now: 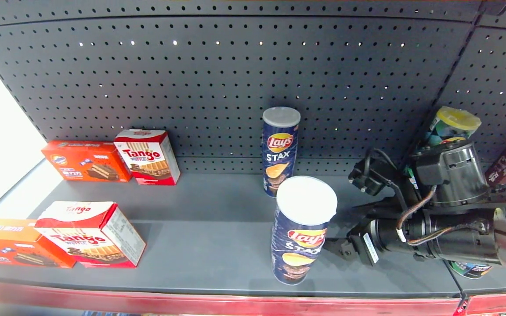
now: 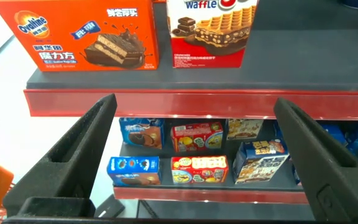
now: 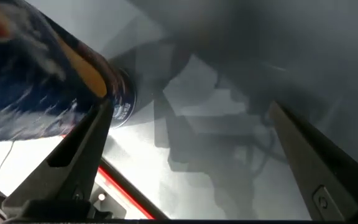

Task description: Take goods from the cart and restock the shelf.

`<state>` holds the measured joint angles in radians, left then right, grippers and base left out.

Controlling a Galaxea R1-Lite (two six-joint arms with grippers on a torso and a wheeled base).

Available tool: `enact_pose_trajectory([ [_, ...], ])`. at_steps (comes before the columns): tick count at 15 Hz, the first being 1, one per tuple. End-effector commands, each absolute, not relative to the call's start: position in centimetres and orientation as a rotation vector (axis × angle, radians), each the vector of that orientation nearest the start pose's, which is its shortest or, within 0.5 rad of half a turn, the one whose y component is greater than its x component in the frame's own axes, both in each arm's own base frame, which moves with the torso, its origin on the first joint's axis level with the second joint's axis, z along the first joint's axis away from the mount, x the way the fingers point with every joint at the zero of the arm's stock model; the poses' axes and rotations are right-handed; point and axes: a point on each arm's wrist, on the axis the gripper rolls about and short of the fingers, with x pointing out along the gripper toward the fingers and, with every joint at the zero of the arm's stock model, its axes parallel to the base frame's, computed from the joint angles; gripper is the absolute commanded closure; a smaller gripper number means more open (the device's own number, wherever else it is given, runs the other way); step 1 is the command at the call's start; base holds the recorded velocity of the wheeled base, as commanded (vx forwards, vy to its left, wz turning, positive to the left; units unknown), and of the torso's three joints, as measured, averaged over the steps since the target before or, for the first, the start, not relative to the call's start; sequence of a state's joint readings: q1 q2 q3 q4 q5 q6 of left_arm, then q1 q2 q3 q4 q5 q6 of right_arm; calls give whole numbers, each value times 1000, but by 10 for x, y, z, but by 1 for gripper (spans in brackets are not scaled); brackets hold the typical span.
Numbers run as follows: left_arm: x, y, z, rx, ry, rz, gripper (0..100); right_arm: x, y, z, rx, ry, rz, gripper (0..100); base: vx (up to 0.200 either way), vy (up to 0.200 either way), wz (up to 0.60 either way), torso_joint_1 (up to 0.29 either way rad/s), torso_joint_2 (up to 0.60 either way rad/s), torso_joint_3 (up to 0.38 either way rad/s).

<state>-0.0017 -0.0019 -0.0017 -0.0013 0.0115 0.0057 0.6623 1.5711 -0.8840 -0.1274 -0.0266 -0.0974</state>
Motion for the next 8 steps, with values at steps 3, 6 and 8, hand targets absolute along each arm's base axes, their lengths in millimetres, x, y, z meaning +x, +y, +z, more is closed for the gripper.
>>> enact_pose_trajectory([
  [3, -23, 0, 76, 6, -2, 11, 0, 211, 171, 192, -292, 508, 667, 0, 0, 0, 0, 0, 0, 0],
  [6, -23, 0, 76, 6, -3, 11, 0, 207, 162, 188, -292, 521, 651, 0, 0, 0, 0, 0, 0, 0],
  [8, -23, 0, 76, 6, -2, 11, 0, 194, 151, 188, -292, 520, 648, 0, 0, 0, 0, 0, 0, 0],
])
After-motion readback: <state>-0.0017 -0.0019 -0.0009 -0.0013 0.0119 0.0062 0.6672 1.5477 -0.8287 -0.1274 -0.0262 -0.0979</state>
